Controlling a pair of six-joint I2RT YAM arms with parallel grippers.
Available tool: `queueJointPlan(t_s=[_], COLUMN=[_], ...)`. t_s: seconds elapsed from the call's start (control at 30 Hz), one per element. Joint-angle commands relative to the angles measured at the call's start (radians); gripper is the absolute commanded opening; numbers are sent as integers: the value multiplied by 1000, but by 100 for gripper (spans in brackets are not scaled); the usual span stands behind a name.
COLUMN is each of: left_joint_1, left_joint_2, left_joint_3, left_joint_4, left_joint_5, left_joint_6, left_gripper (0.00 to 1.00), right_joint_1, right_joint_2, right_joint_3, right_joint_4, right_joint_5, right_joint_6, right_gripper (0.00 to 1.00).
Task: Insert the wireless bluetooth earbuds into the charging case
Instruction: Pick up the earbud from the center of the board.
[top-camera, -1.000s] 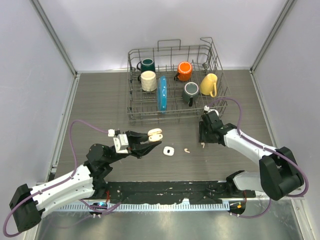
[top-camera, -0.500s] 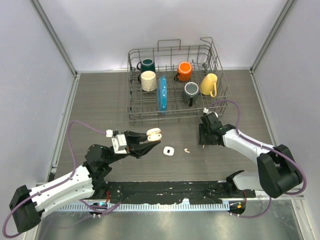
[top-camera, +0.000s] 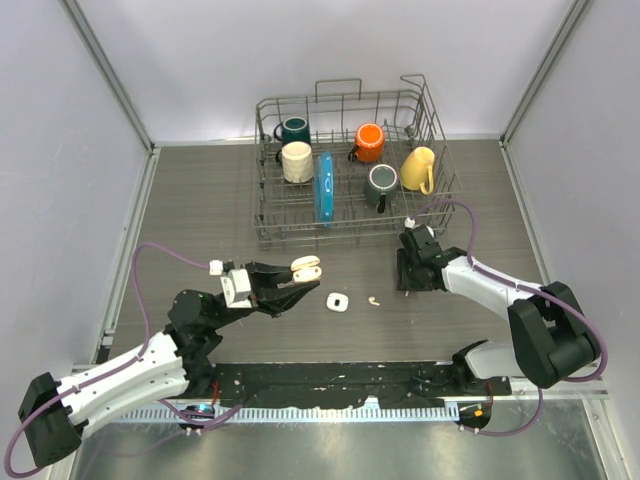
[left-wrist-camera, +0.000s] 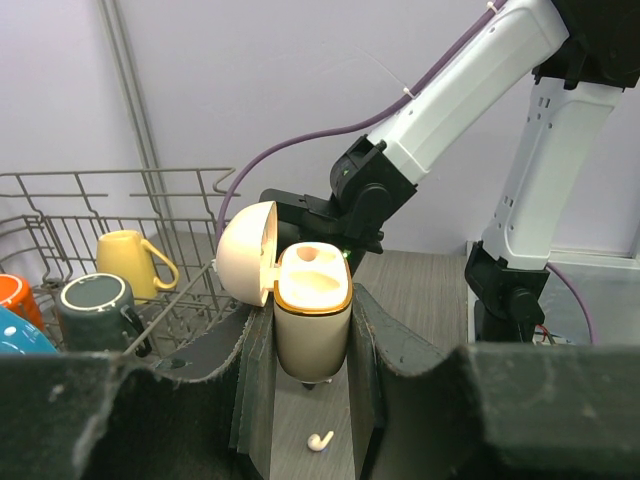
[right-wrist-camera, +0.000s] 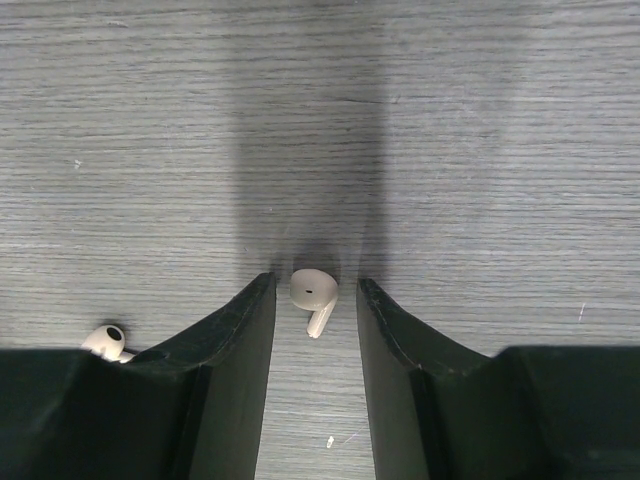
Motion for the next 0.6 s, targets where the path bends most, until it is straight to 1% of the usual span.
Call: queueJointPlan(t_s=[0.0, 0.07, 0.37, 0.57], left_joint_1=[-2, -2, -2, -2], left_joint_2=[-8, -8, 2, -1], left_joint_3=[5, 6, 1, 1], left_joint_4=[20, 20, 28, 27], left_joint_5=[-16, -16, -16, -17], left_joint_6=[16, 18, 16, 16], left_gripper=[0, 0, 0, 0], right_joint_1=[3, 3, 3, 3], right_joint_2=[10, 10, 2, 5], right_joint_3=[10, 11, 7, 6], right_joint_4=[21, 24, 26, 31], right_joint_5=[19, 27, 43, 45], right_joint_6=[5, 7, 10, 10], right_gripper=[43, 43, 36, 38])
